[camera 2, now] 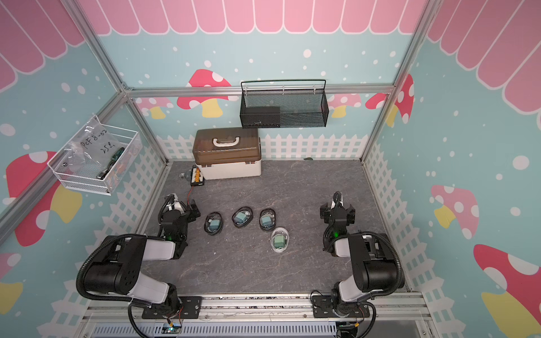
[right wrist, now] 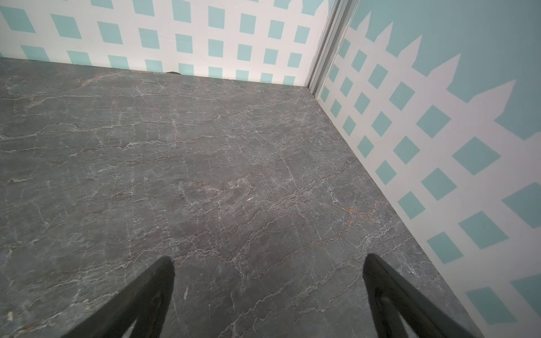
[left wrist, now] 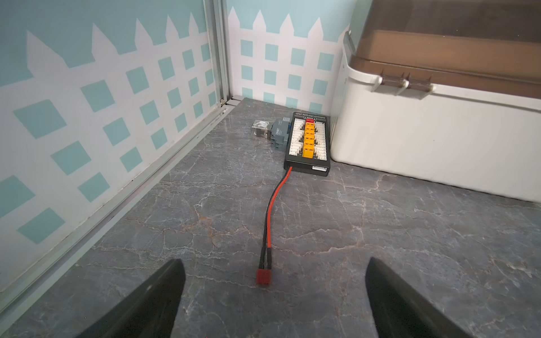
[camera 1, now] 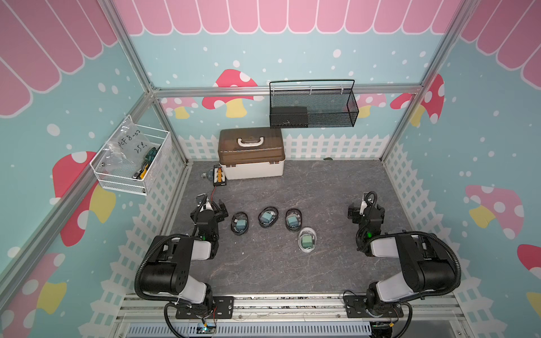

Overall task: Pack away charging kits
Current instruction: Reset both arms

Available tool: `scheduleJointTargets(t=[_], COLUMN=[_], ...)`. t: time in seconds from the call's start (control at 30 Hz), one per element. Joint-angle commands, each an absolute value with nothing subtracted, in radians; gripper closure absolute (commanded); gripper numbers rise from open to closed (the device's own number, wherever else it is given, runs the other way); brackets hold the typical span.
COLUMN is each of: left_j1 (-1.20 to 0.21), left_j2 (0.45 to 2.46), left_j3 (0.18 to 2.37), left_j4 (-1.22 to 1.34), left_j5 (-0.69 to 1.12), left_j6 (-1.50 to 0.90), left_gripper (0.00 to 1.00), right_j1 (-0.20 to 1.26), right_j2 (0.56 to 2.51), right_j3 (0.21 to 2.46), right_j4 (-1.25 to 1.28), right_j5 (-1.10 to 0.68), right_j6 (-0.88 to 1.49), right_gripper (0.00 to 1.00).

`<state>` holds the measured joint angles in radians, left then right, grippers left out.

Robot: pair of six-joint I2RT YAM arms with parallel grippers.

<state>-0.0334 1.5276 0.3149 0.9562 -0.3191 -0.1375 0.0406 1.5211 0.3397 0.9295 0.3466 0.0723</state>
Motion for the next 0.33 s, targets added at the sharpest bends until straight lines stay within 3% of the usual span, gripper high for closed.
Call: scheduleJointTargets(t=[0.0, 0.3], left_j1=[-0.034, -0.049], left_j2=[1.517, 1.537], left_j3=[0.356, 0.376], left_j4=[0.916, 0.916], left_j5=[-0.307, -0.299], left_j6=[-0.106, -0.072], left_gripper=[0.0, 0.0], right_j1=[0.047, 0.047], right_j2=[1.529, 1.523], right_j3=[0.347, 0.345], right_j4=[0.951, 0.945], right_j5=[0.339, 0.27], right_j6=[0.063, 0.035], right_gripper=[0.01, 0.01])
